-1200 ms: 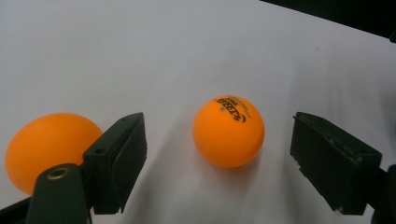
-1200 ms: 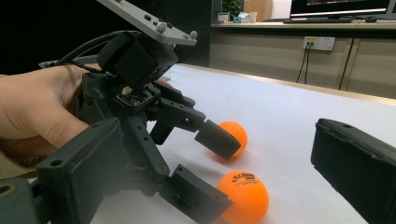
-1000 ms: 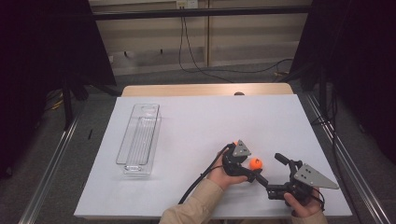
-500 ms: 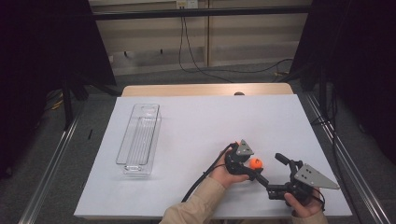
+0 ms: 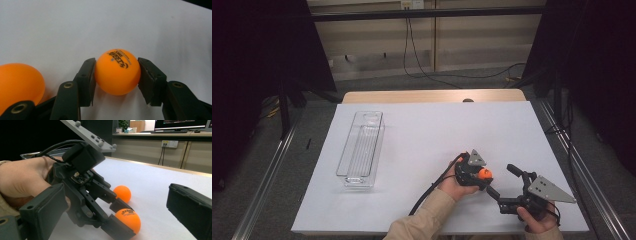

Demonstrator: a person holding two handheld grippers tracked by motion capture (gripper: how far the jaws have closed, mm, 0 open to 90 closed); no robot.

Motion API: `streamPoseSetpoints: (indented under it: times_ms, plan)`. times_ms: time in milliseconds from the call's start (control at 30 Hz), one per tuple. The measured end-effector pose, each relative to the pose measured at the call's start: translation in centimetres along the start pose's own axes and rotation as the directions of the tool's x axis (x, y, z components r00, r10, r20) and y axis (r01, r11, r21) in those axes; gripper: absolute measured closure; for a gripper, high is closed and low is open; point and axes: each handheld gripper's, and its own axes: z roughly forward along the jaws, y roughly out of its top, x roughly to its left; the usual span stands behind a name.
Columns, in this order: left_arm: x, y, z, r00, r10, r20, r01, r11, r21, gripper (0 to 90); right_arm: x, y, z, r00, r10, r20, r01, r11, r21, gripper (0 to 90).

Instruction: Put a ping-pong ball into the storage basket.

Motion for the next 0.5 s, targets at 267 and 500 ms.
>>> streamPoseSetpoints:
  times_ms: [267,500]
  plan:
    - [0.2,-0.2,-0.8,1.0000,-0.001,0.008,0.001,0.9999,0.016,50.9,0.0,0.0,0.1,1.0000,-0.001,0.001,0.001,1.000,0.002,1.8]
    - [0.4,-0.2,-1.7,0.9998,-0.001,0.019,0.000,0.9996,0.030,50.9,0.0,0.0,0.1,1.0000,0.000,0.001,0.000,1.000,0.003,1.8]
